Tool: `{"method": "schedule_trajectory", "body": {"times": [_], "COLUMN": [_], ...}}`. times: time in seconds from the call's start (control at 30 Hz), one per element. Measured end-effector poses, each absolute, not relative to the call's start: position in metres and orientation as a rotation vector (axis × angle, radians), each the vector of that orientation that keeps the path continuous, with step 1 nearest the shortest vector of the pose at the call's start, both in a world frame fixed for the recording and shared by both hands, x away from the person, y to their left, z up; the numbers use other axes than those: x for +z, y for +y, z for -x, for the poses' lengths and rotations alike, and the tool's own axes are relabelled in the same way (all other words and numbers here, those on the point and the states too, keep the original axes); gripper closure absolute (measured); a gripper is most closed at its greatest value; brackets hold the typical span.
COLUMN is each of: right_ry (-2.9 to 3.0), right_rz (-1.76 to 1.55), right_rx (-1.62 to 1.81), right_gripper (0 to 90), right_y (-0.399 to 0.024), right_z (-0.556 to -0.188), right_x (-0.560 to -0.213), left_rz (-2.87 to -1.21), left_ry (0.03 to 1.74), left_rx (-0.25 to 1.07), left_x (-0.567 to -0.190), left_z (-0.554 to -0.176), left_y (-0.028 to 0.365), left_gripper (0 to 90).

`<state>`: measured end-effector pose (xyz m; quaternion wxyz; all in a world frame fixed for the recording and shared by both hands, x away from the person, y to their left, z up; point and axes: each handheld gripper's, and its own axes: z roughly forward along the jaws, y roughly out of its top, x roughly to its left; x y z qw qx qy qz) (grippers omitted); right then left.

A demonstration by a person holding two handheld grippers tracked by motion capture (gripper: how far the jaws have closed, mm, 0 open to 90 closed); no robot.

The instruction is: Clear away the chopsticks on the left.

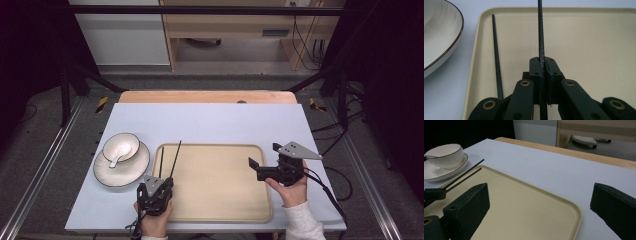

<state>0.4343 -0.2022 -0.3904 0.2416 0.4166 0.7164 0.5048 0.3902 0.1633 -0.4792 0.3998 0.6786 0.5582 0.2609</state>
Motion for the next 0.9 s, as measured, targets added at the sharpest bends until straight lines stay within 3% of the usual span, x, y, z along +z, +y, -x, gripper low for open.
{"method": "schedule_trajectory", "body": {"times": [0.9], "right_ry": [1.965], "right_rz": [-1.14], "right_rx": [1.377], "right_gripper": [2.6], "right_y": [-0.2012], "right_z": [-0.4351], "right_x": [-0.3914], "left_rz": [-1.821], "left_ry": [1.458], "left_rx": [0.618], "left_x": [-0.4808], "left_z": [-0.3971], "left_y": [0.1594], "left_gripper": [82.9]}}
